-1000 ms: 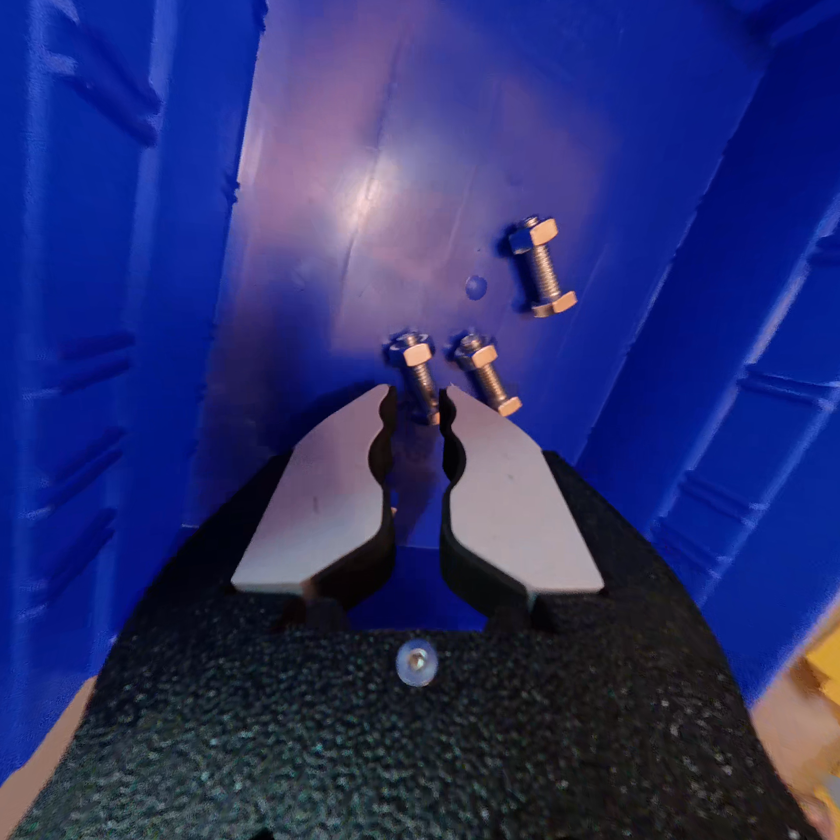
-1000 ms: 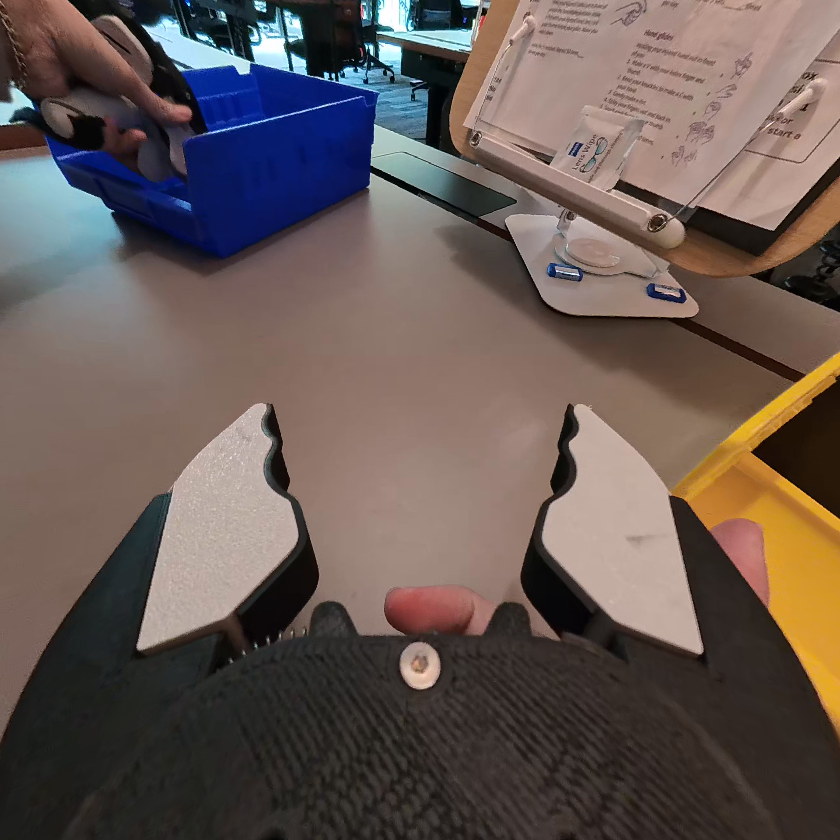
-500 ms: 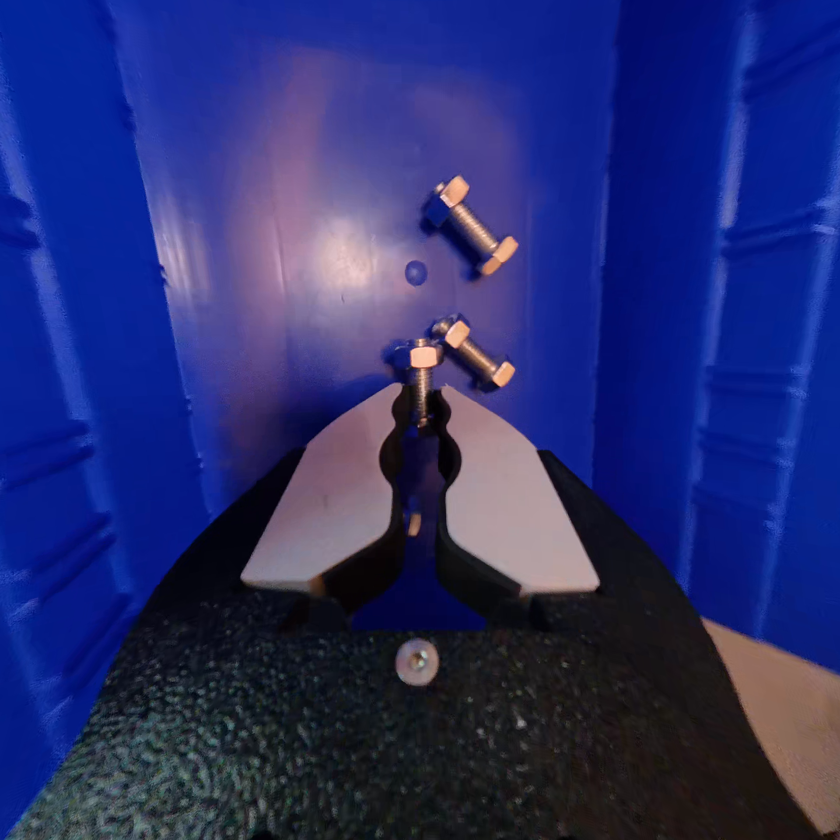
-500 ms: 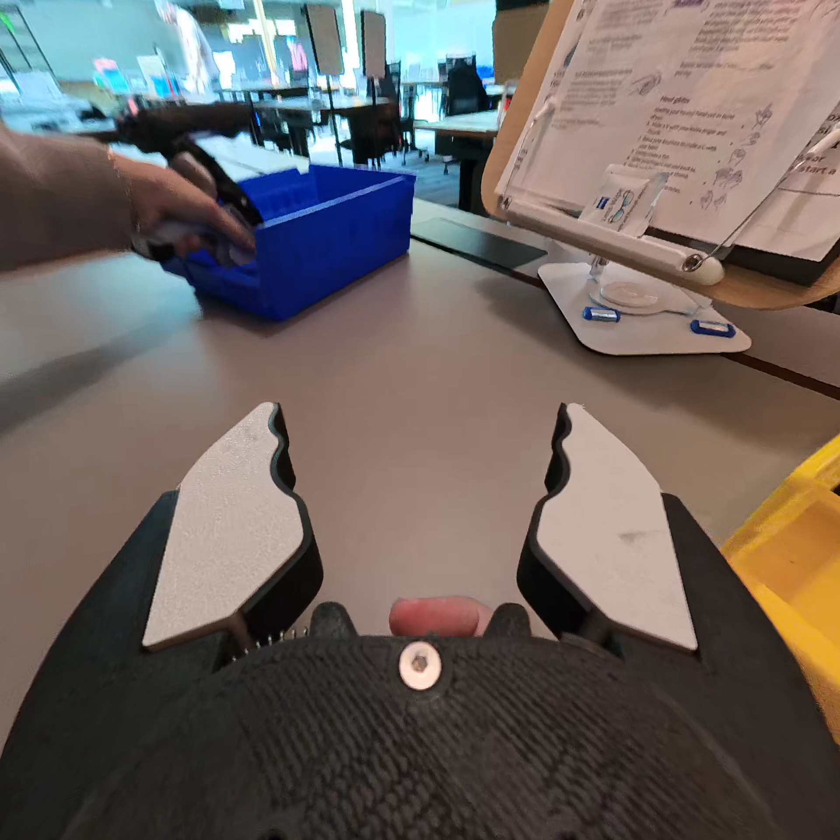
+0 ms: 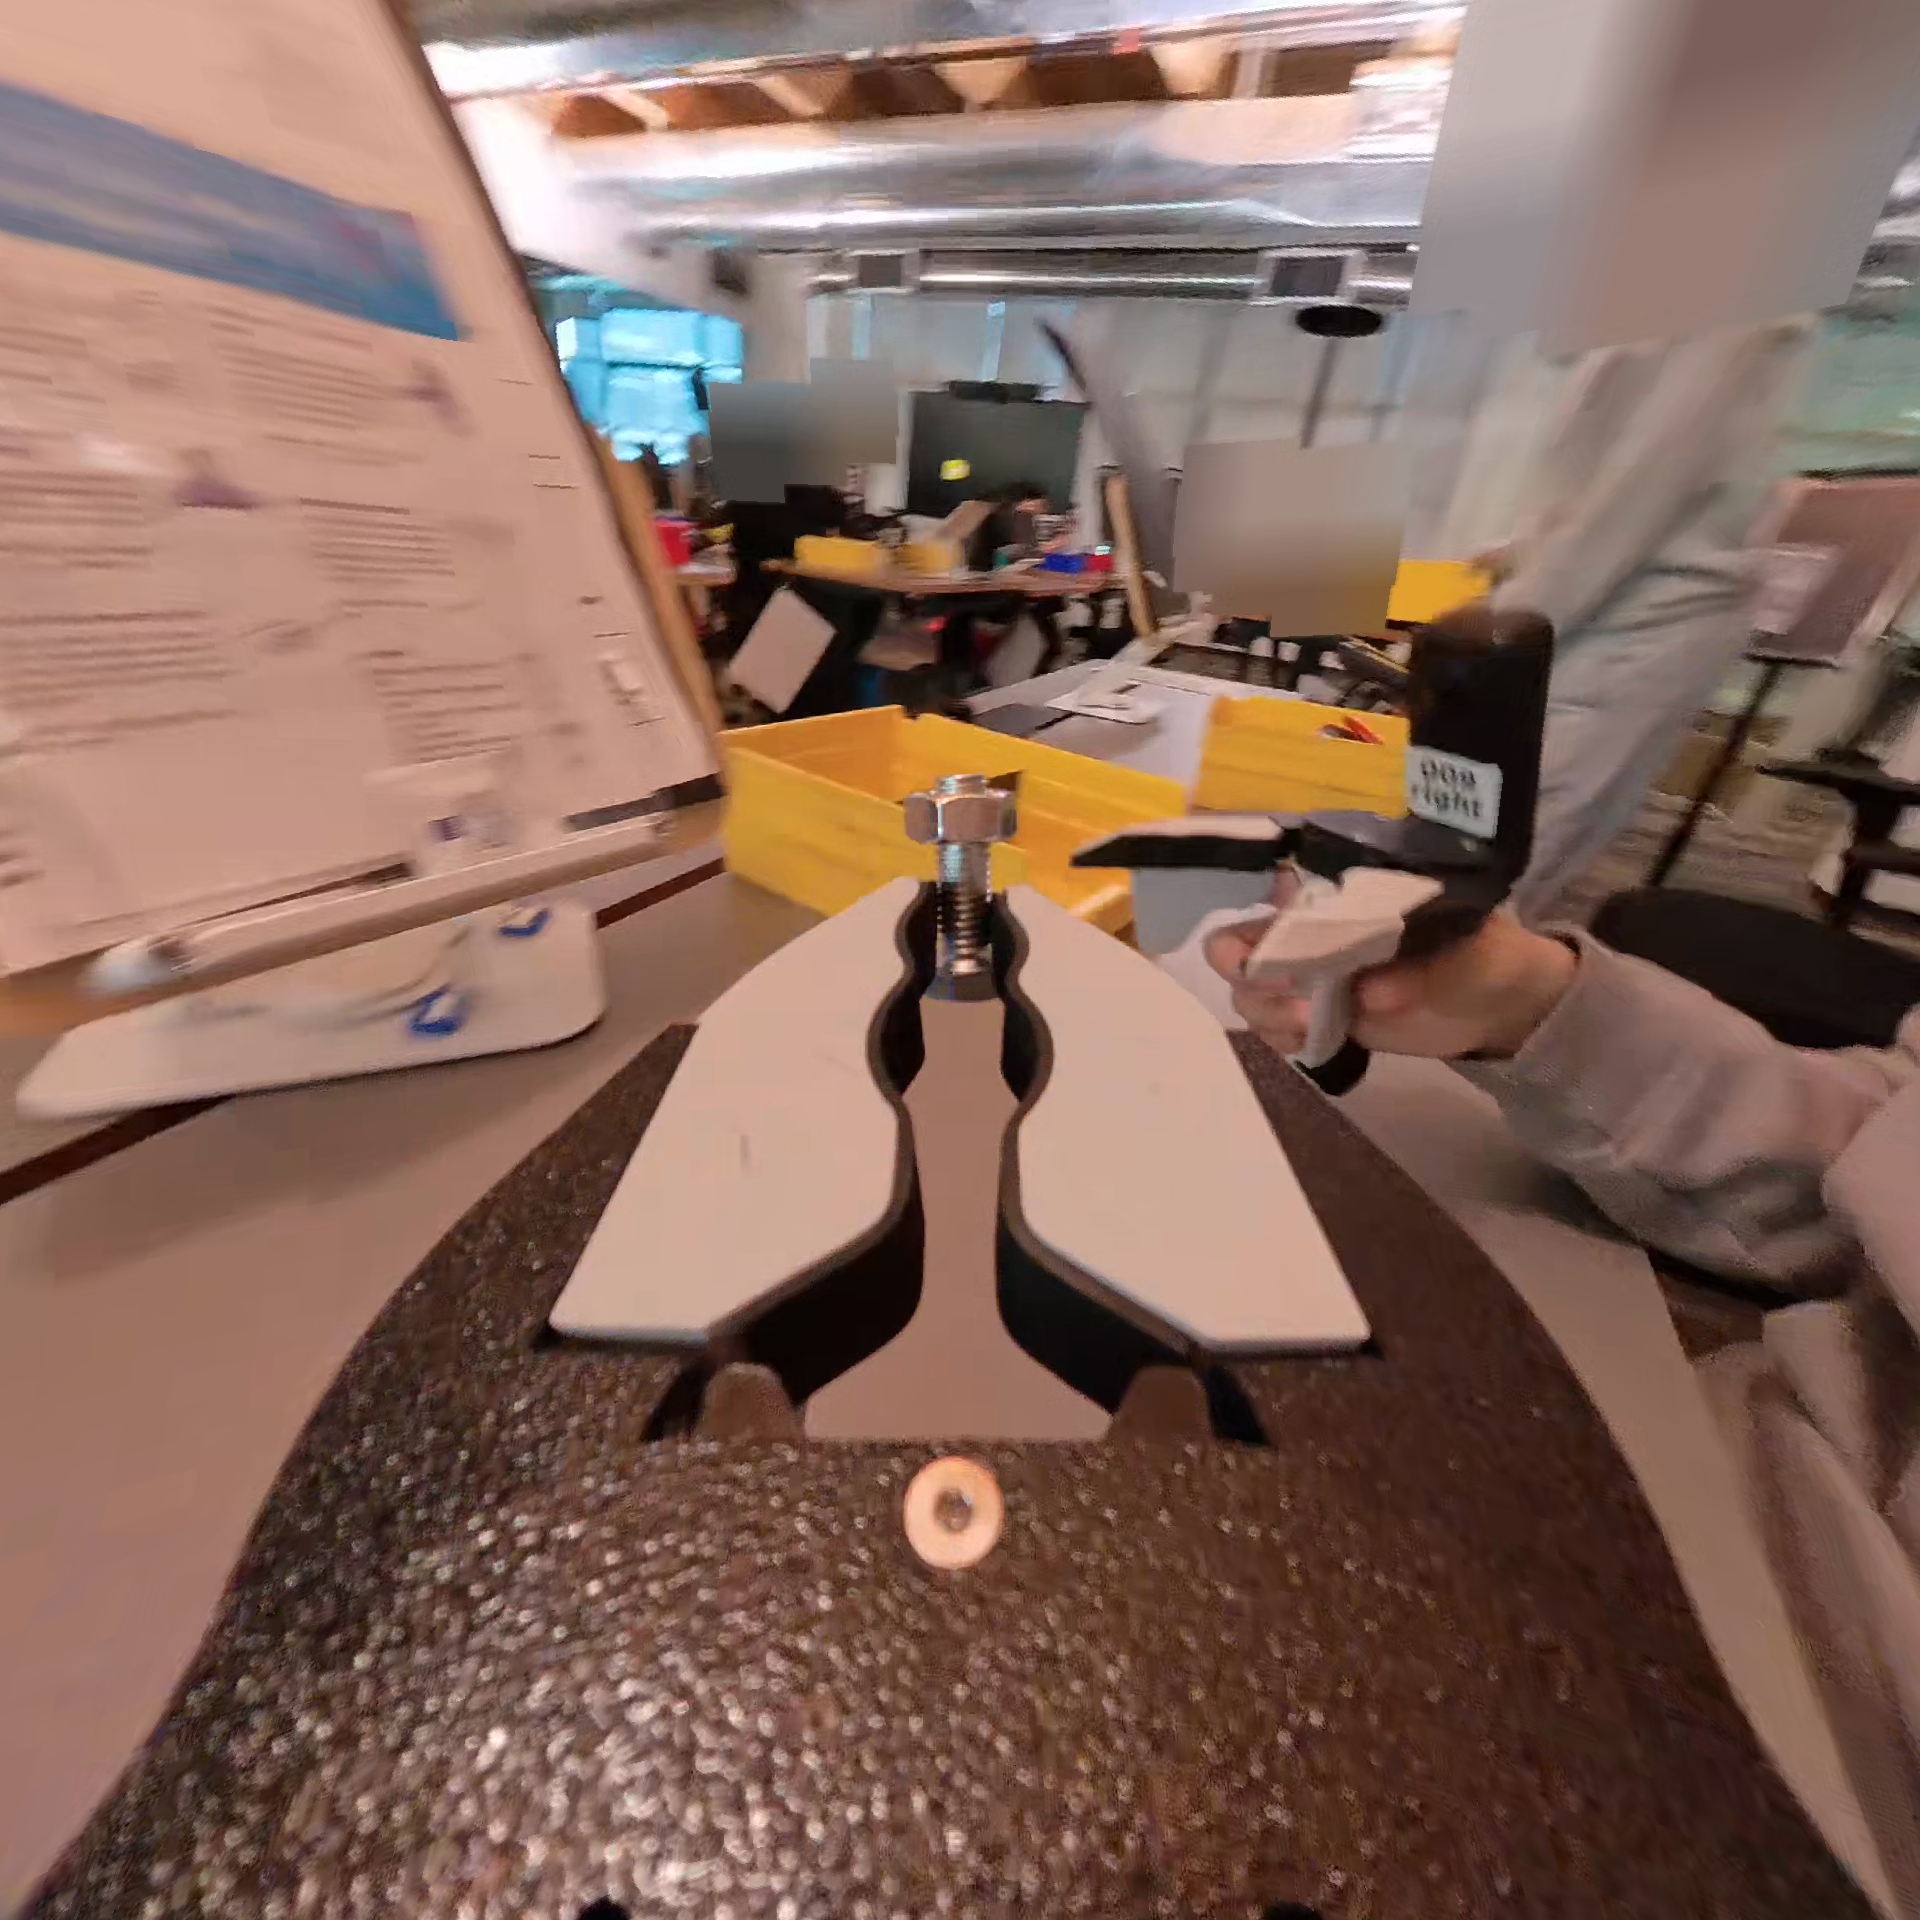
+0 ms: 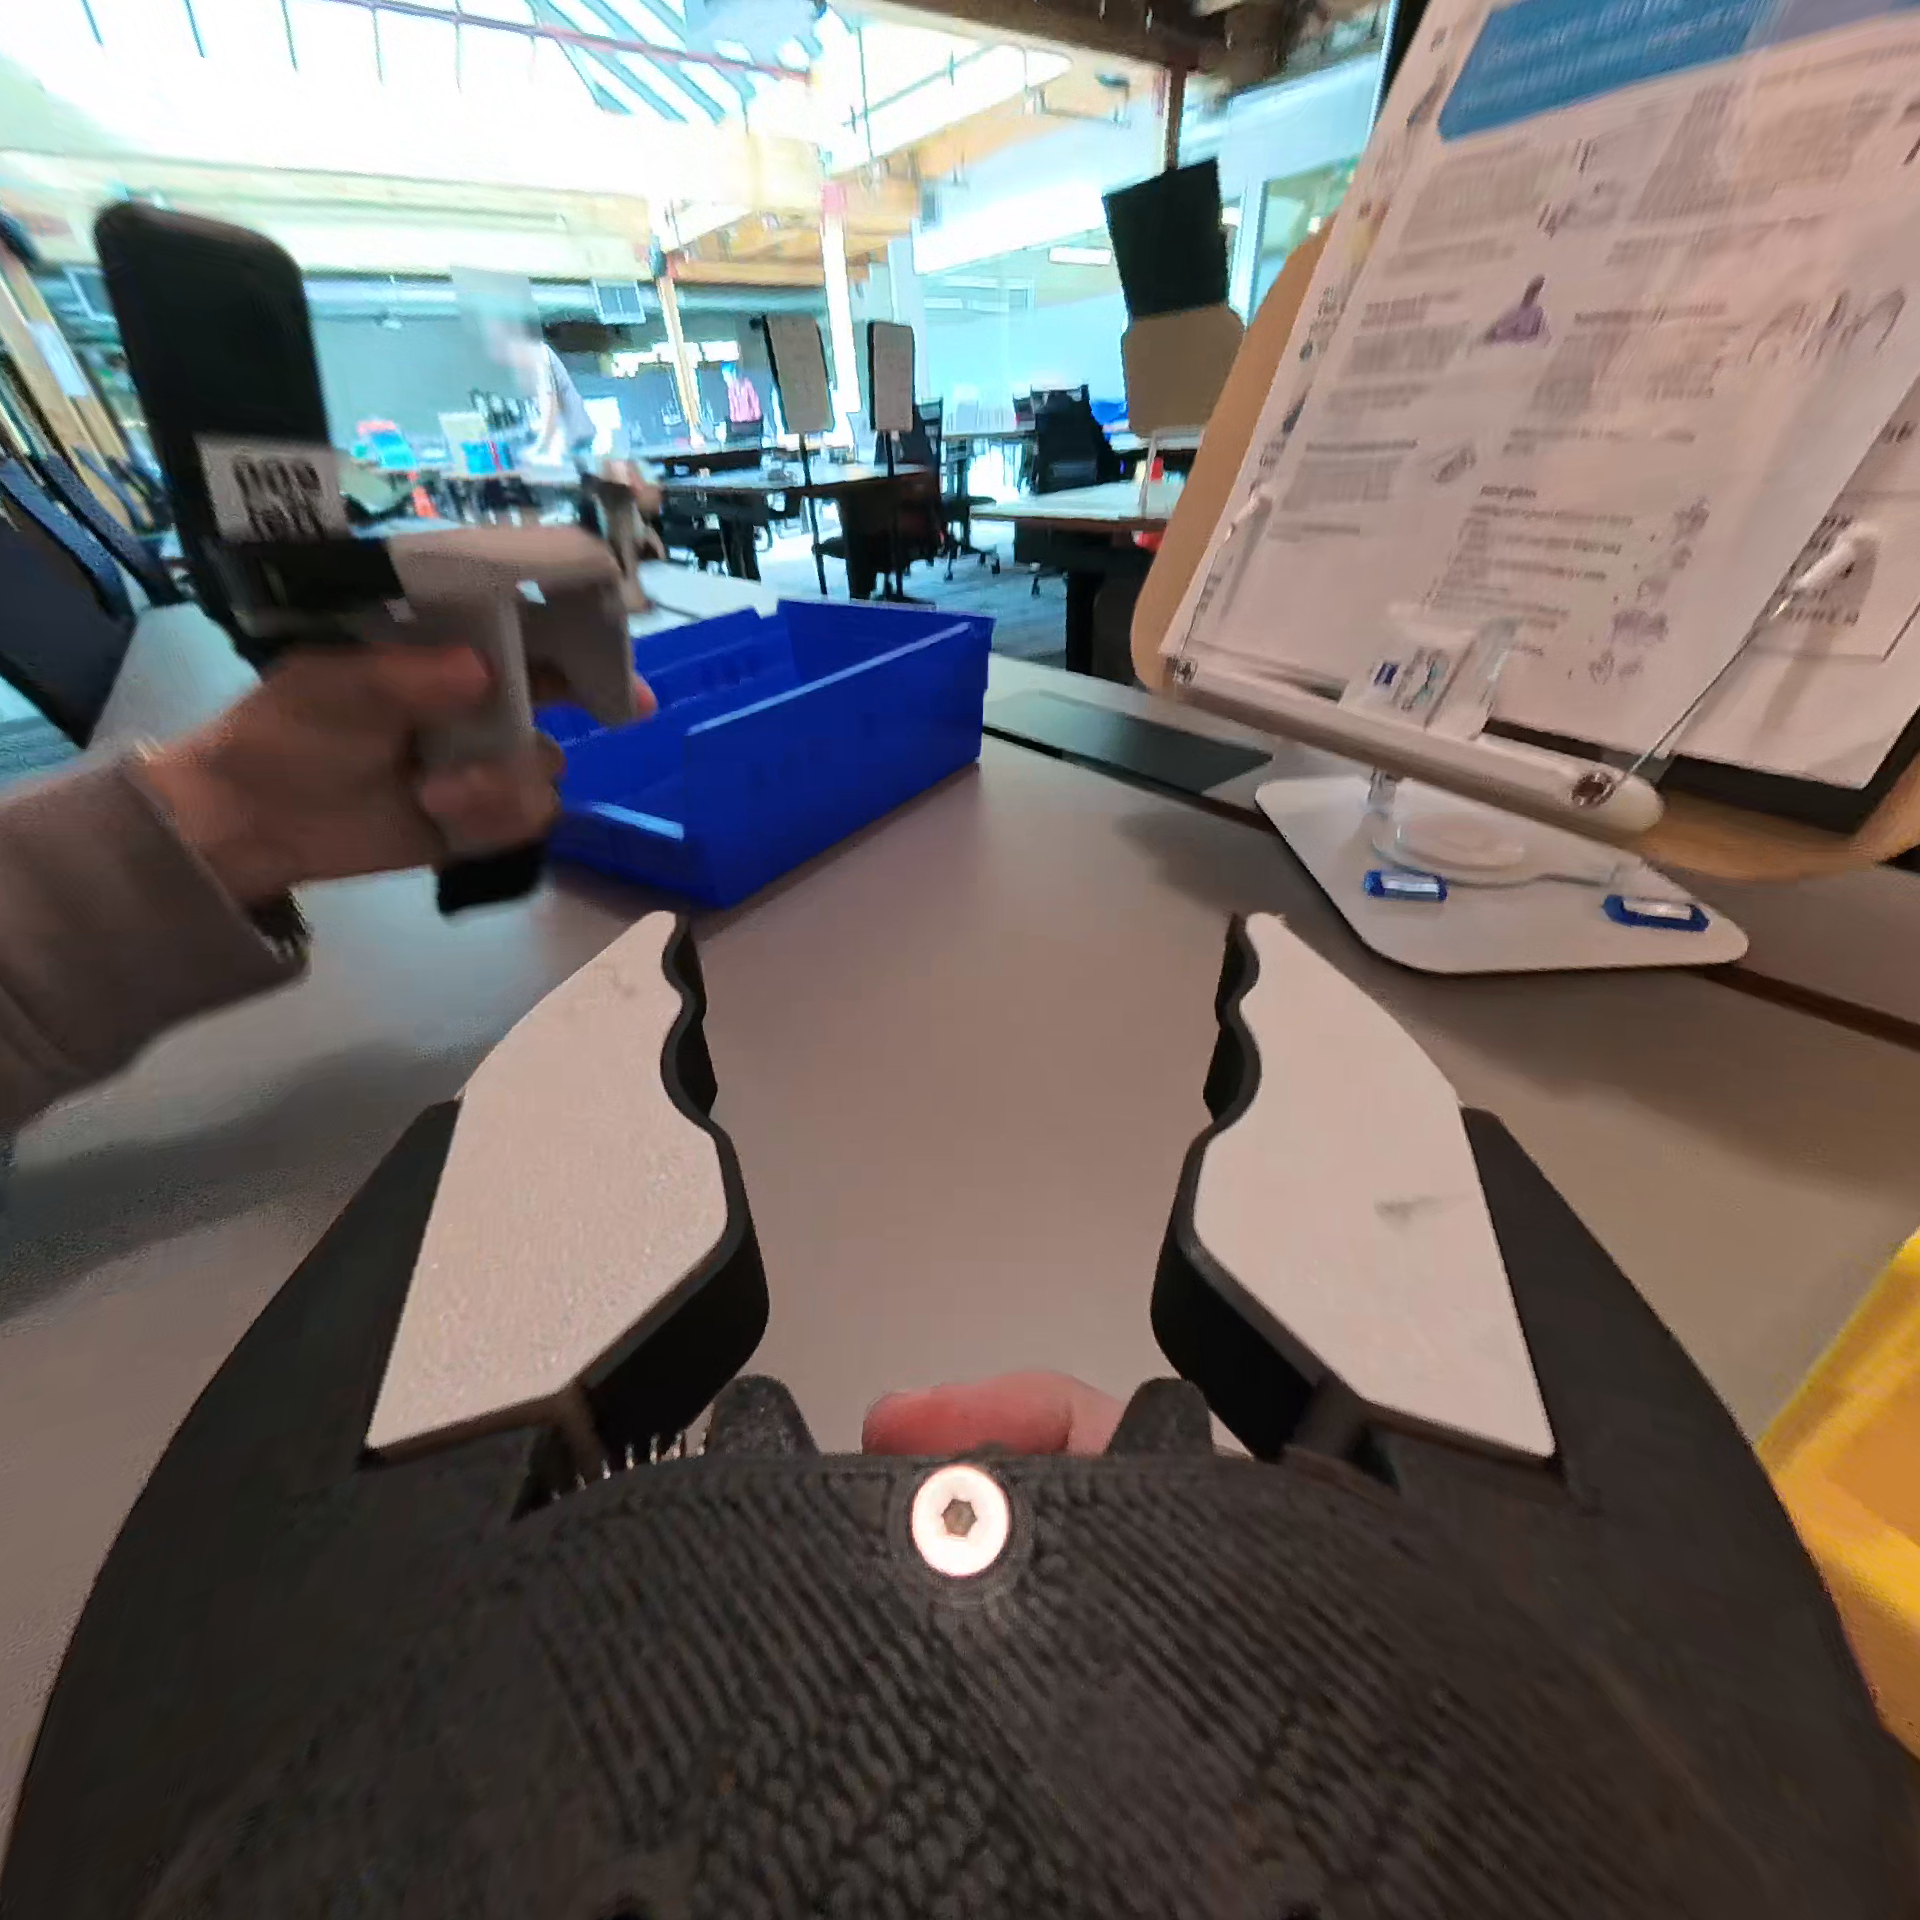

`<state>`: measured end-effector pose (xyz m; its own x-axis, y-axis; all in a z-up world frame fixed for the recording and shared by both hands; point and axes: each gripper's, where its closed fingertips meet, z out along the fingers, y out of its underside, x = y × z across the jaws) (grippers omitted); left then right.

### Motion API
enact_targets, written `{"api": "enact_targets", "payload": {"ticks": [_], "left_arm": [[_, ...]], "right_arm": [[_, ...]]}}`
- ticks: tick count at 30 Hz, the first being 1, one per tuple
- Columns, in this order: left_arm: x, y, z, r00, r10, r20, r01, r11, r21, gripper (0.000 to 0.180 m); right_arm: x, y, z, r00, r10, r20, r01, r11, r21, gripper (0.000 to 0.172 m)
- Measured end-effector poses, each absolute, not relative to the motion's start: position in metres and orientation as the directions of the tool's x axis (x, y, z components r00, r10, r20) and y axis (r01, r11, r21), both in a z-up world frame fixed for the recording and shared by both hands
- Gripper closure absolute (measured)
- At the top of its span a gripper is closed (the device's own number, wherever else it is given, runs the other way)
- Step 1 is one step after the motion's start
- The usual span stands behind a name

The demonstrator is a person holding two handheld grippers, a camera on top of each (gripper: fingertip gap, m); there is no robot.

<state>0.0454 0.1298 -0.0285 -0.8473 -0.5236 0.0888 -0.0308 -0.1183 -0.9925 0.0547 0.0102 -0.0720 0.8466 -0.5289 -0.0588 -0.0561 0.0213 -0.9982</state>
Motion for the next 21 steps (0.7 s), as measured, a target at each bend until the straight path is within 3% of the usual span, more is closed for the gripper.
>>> {"api": "enact_targets", "payload": {"ticks": [5,9,21], "left_arm": [[0.043,0.073,-0.055,-0.917,-0.389,0.090,-0.003,-0.219,-0.976,0.171],[0.039,0.059,-0.066,-0.915,-0.397,0.075,0.027,-0.246,-0.969,0.172],[0.032,0.062,-0.069,-0.856,-0.516,-0.039,0.158,-0.189,-0.969,0.172]], "right_arm": [[0.053,0.006,-0.056,0.831,-0.555,-0.030,0.020,0.084,-0.996,0.108],[0.051,0.015,-0.059,0.832,-0.552,-0.055,0.004,0.106,-0.994,0.107],[0.045,0.049,-0.053,0.869,-0.493,-0.037,0.028,0.123,-0.992,0.125]]}}
